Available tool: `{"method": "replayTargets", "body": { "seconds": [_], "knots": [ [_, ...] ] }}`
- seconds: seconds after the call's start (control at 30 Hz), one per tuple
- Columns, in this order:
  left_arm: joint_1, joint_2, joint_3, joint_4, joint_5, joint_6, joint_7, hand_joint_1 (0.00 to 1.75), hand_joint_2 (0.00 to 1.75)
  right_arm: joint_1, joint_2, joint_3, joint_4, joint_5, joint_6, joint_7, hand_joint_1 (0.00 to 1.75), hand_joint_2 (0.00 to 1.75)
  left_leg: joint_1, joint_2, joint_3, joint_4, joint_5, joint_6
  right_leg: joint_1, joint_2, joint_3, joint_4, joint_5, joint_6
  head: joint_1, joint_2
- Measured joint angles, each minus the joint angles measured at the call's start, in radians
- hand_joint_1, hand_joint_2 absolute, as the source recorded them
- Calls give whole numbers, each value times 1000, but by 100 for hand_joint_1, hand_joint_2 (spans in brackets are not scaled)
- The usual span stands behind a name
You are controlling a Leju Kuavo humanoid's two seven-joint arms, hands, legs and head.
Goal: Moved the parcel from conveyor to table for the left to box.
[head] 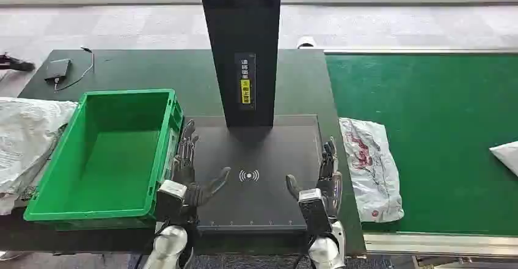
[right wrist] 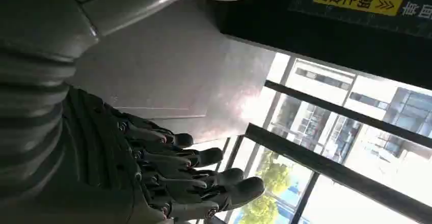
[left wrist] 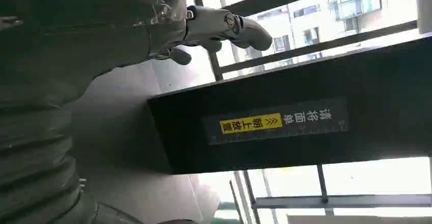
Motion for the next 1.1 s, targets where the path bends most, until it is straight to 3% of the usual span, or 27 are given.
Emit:
{"method": "replayTargets", "body": {
  "seconds": [1.1],
  "knots": [
    [0, 1, 1, -5, 31, 38, 0, 0, 175, -4, -7, -8, 8, 37, -32, 26, 0, 175, 0, 0, 0, 0, 0, 0, 0, 0, 0, 0, 0, 0, 0, 0]
  ]
}}
